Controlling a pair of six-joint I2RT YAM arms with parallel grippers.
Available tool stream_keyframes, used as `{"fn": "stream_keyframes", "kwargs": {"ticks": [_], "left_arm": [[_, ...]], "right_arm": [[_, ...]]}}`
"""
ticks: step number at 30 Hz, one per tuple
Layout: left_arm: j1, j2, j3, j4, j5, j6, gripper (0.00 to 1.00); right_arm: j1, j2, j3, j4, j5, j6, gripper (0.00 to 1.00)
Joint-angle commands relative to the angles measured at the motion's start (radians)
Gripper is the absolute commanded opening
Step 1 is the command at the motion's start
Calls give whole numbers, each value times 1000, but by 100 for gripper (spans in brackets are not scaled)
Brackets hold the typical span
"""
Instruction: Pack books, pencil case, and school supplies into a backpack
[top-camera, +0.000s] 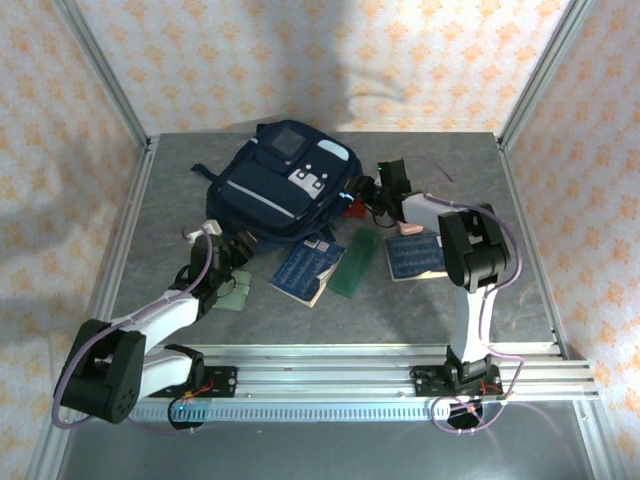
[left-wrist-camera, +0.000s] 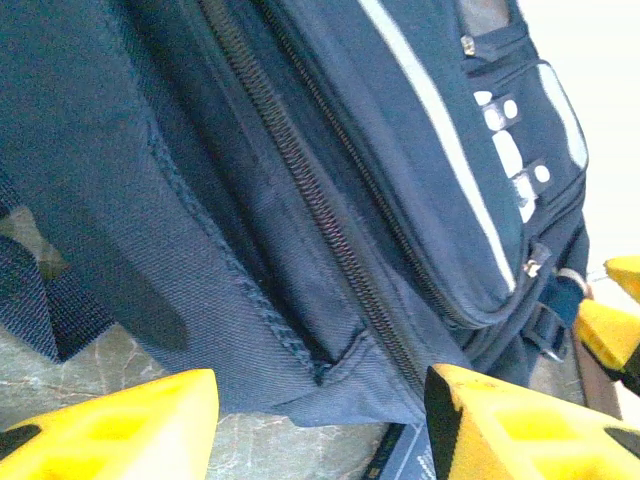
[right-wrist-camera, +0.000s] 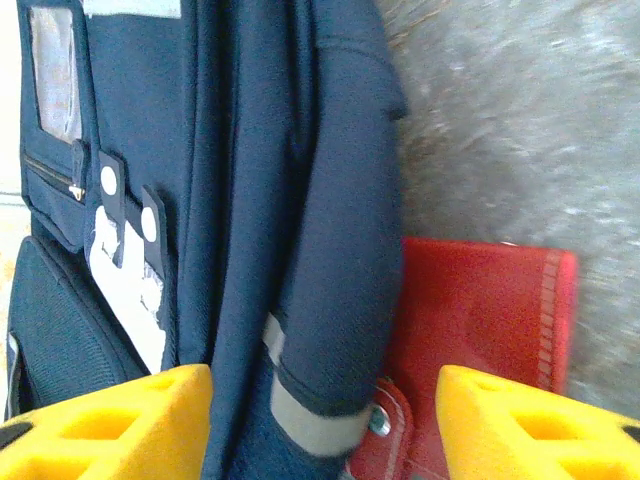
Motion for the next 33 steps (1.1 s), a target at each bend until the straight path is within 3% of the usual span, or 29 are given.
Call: {"fn": "stream_keyframes", "kwargs": {"ticks": [1,3,6,8,10,12,16,26,28,33], "left_arm": [[-5,55,44,30,-6,1,57],[-5,90,49,55,-3,0,58],[-4,146,57,92,0,5,55],[-2,188,79,97,7,22,46],[8,214,111,90,9,43,37],[33,230,152,75,29,64,29],[97,264,268,34,69,112,22],[155,411,612,-106,120,212,22],[156,421,647,-130,136,216,24],[148,309,551,-64,215,166,41]], "right_arm": [[7,63,84,-59,9,20,60],[9,95,122,-68,4,25,53],[9,127,162,-82,1,28,31],[8,127,184,-95,-13,24,11],[8,90,175,-86,-20,27,1],[9,14,143,-60,-26,37,0],[6,-155,91,-35,-15,64,0],[15,-398,-129,117,-34,199,0],[24,-403,-151,136,-42,220,0],[41,-429,-211,192,-24,280,0]]}}
